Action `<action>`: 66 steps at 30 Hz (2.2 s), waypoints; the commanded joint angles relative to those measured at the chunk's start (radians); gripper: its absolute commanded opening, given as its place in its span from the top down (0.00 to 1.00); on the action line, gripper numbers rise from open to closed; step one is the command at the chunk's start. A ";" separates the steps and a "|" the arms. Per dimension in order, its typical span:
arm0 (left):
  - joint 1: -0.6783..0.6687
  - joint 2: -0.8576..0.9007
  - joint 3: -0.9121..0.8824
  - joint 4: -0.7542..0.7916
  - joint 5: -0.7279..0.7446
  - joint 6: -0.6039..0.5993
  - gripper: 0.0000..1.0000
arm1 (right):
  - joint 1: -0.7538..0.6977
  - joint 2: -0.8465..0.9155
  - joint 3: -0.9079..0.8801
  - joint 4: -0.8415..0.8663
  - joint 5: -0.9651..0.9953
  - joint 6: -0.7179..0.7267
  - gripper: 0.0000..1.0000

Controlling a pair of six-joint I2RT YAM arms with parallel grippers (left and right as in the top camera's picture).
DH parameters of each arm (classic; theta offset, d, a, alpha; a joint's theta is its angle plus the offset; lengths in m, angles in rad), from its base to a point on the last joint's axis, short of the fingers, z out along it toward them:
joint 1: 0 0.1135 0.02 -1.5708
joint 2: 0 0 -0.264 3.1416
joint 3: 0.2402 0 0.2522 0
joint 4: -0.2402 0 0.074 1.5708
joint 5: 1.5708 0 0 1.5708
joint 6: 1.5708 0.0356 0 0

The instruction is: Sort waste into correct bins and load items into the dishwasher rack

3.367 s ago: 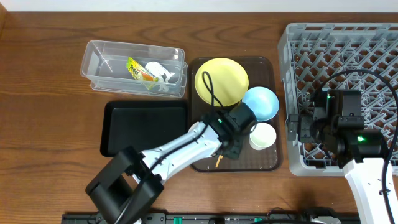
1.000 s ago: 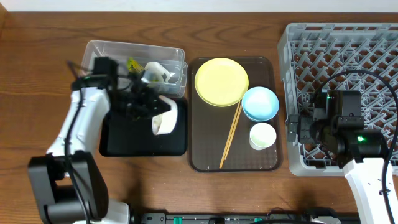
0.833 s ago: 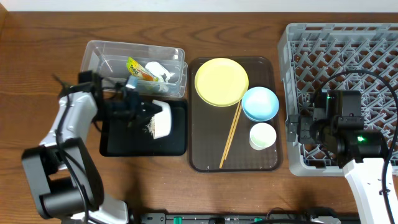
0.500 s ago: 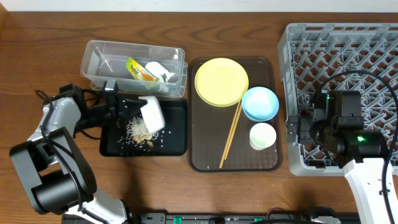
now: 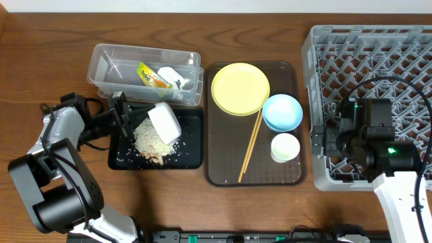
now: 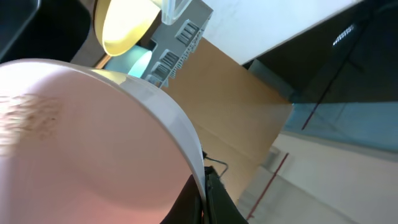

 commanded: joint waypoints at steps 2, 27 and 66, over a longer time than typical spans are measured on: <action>0.005 0.010 -0.003 -0.005 0.030 -0.109 0.94 | 0.004 -0.005 0.019 -0.001 -0.008 -0.009 0.01; -0.029 -0.013 -0.001 0.205 0.022 0.066 0.94 | 0.004 -0.005 0.019 -0.001 -0.007 -0.009 0.01; -1.143 -0.150 0.073 0.456 -1.372 0.130 0.50 | 0.004 -0.005 0.019 0.007 0.007 -0.009 0.01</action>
